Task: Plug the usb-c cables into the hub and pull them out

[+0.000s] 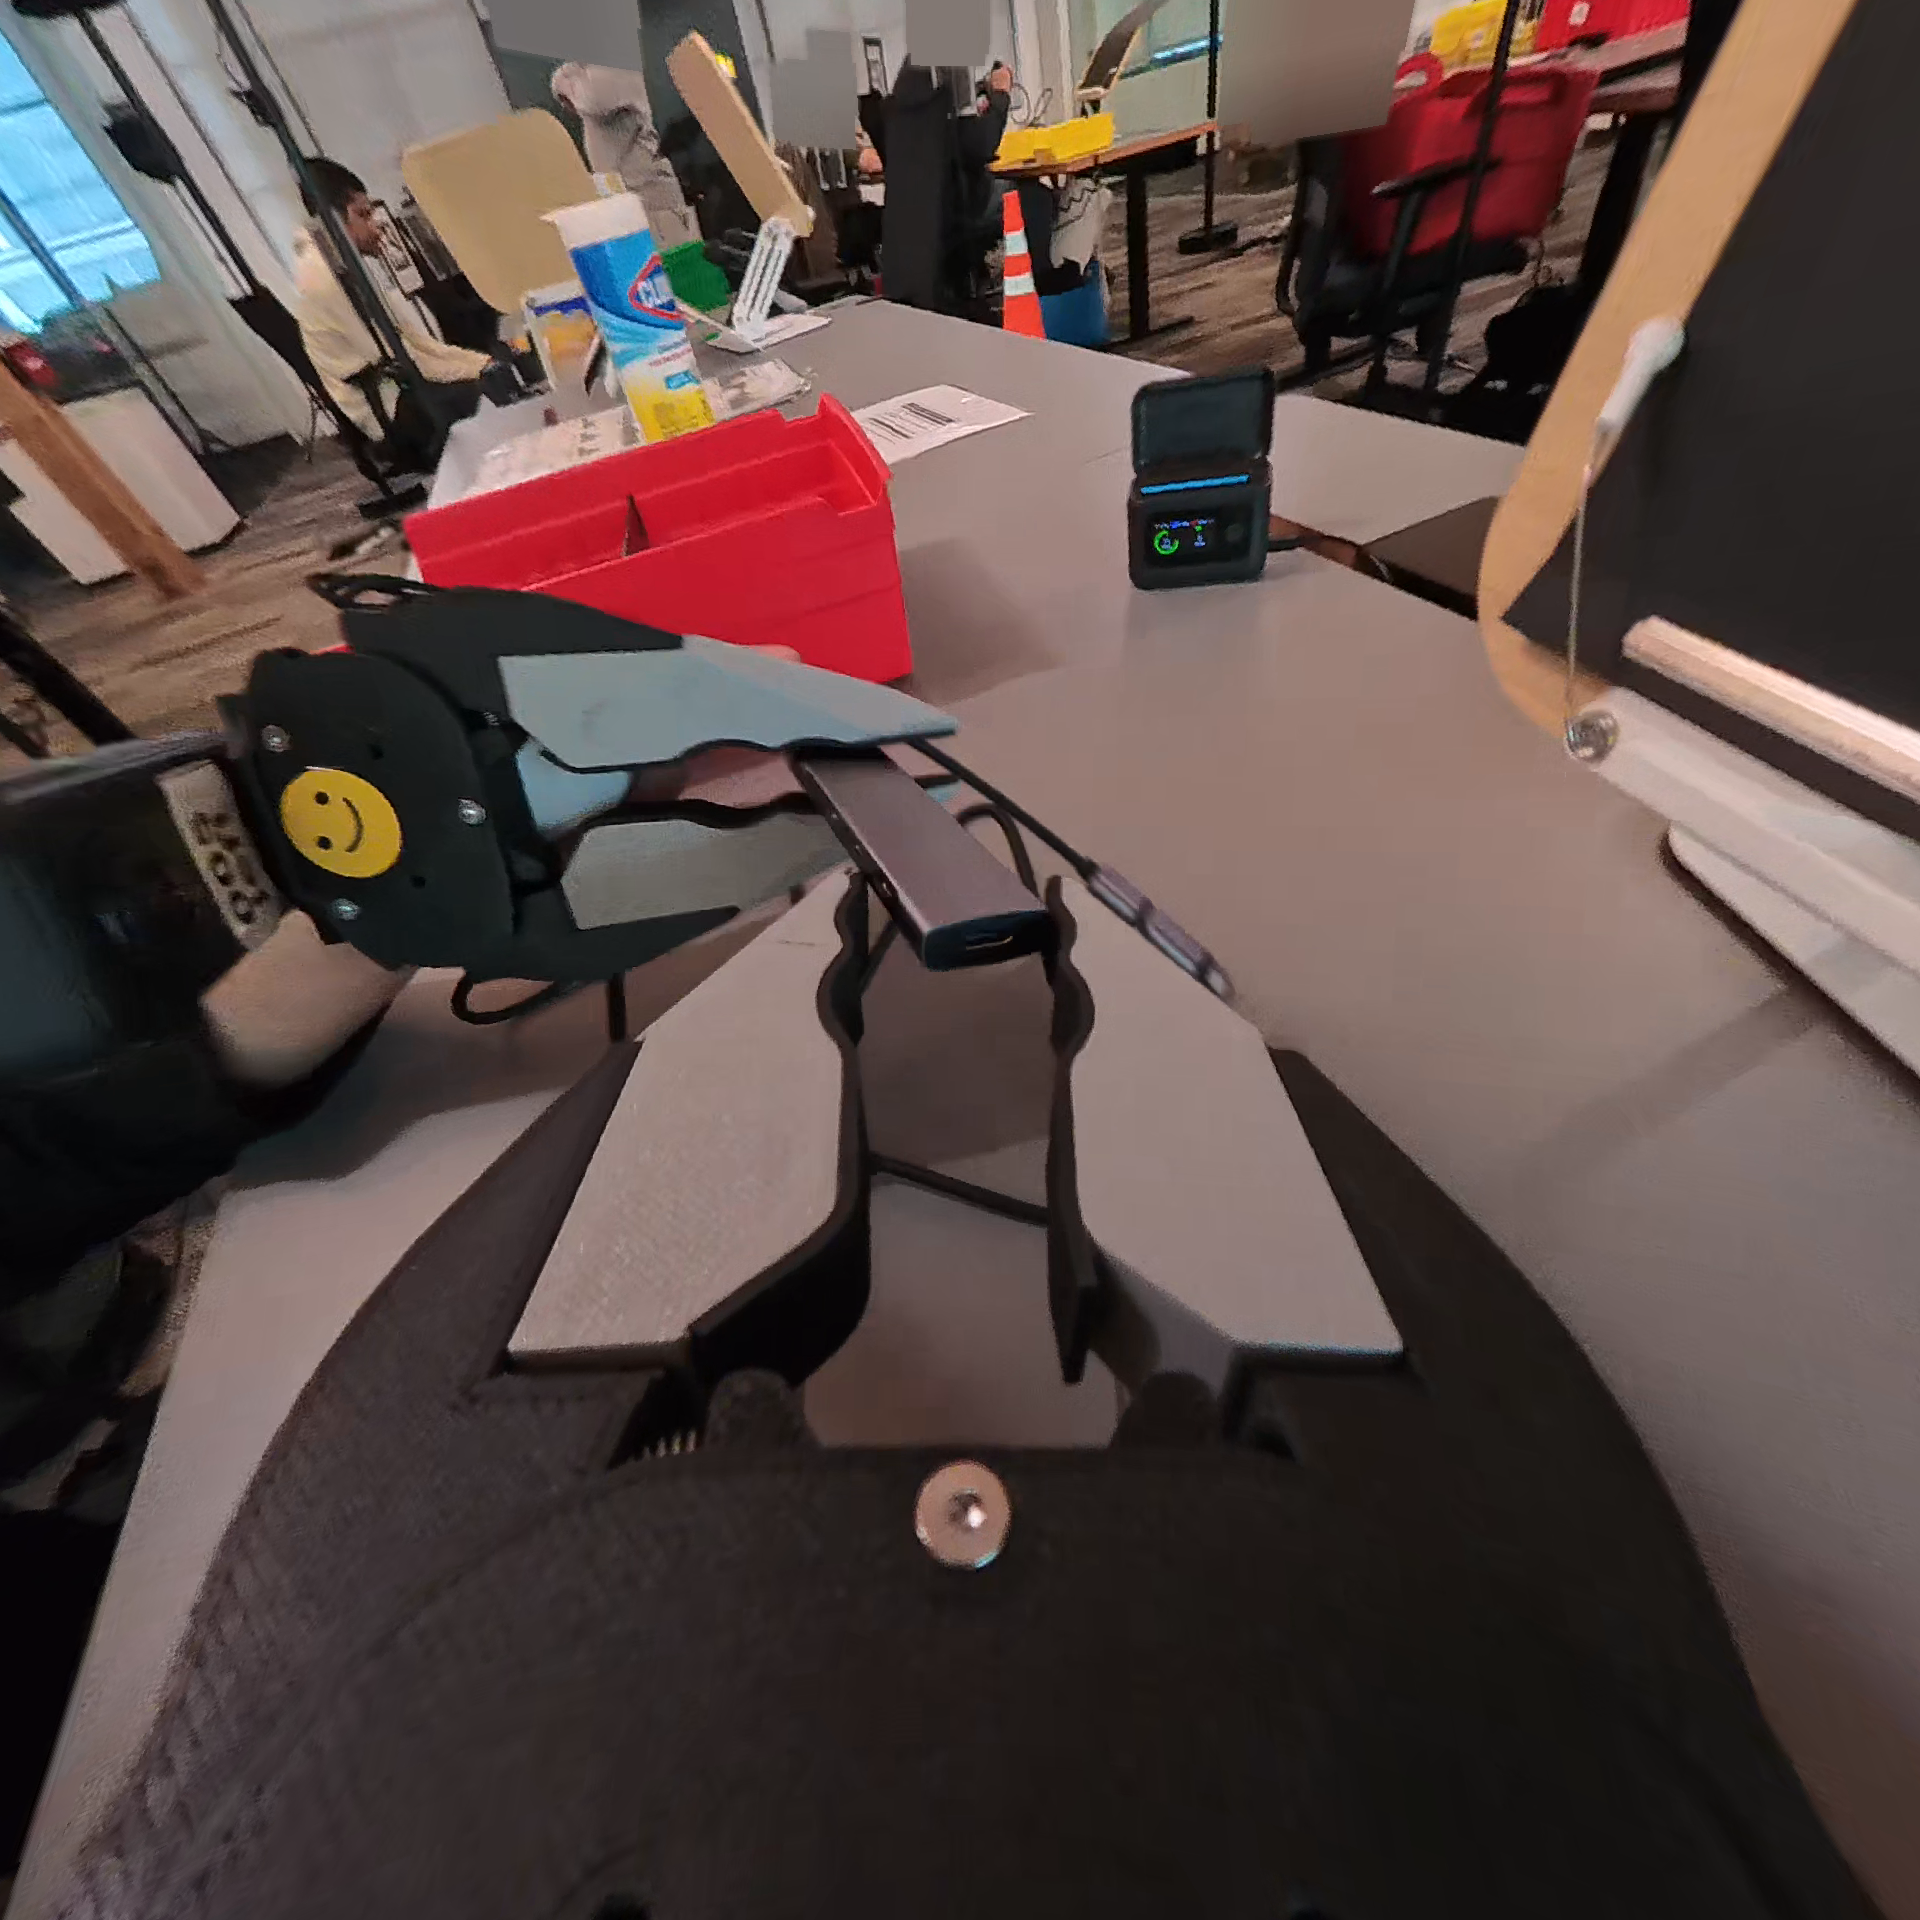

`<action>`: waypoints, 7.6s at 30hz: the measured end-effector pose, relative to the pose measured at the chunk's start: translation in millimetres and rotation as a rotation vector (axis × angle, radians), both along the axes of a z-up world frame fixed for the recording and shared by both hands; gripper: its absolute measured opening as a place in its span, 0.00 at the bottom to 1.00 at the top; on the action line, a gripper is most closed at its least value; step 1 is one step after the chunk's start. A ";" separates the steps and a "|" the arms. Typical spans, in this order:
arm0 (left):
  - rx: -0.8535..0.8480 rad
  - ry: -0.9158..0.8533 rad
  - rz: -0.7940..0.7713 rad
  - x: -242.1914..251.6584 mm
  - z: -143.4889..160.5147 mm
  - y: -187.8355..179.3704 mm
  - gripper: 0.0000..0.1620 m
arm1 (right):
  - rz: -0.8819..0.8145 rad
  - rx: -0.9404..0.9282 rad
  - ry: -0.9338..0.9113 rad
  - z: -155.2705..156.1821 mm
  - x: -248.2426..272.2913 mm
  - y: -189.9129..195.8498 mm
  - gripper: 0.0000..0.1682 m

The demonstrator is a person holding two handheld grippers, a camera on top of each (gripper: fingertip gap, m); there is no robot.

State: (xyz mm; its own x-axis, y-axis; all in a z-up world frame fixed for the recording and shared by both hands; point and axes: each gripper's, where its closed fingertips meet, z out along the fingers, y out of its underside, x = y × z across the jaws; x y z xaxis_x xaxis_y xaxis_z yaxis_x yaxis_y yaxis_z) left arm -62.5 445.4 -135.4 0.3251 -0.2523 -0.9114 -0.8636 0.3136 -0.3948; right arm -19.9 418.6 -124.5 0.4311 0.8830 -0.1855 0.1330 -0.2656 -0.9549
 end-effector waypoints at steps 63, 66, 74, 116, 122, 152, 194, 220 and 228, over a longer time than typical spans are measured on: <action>-0.207 0.177 -0.313 38.1 -77.0 -34.0 0.04 | -0.077 0.289 -0.719 -103.0 13.2 -0.3 0.15; -0.204 0.178 -0.314 38.6 -76.7 -34.4 0.04 | -0.075 0.282 -0.714 -103.0 12.7 -1.2 0.16; -0.203 0.127 -0.309 39.5 -68.7 -33.1 0.04 | -0.088 0.379 -0.710 -90.5 10.5 -2.2 0.13; -0.162 0.013 -0.256 28.8 -44.8 -21.4 0.06 | -0.154 0.446 -0.604 -58.6 14.3 1.5 0.17; -0.140 -0.058 -0.195 16.3 -30.5 -10.9 0.07 | -0.196 0.413 -0.484 -37.7 20.3 3.7 0.19; -0.024 -0.213 0.186 -59.8 2.3 36.4 0.04 | -0.057 0.188 -0.742 -105.7 22.7 -6.8 0.06; -0.003 -0.126 0.116 -30.2 -8.8 28.5 0.04 | 0.003 0.129 -0.547 -84.8 -38.5 -39.4 0.02; 0.185 -0.022 -0.056 7.5 1.5 2.2 0.04 | -0.013 -0.020 -0.078 -16.8 -14.3 -31.9 0.01; 0.320 0.014 -0.075 8.3 13.3 -3.8 0.04 | 0.050 -0.223 0.138 -1.6 -4.3 -31.7 0.00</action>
State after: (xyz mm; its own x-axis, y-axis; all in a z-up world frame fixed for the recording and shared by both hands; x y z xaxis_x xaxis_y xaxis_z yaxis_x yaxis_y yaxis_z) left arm -54.2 441.6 -122.1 0.3031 0.0247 -0.9526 -0.8380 0.4829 -0.2541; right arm -24.1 386.9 -126.2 0.3448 0.8332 -0.4322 0.0239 -0.4681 -0.8834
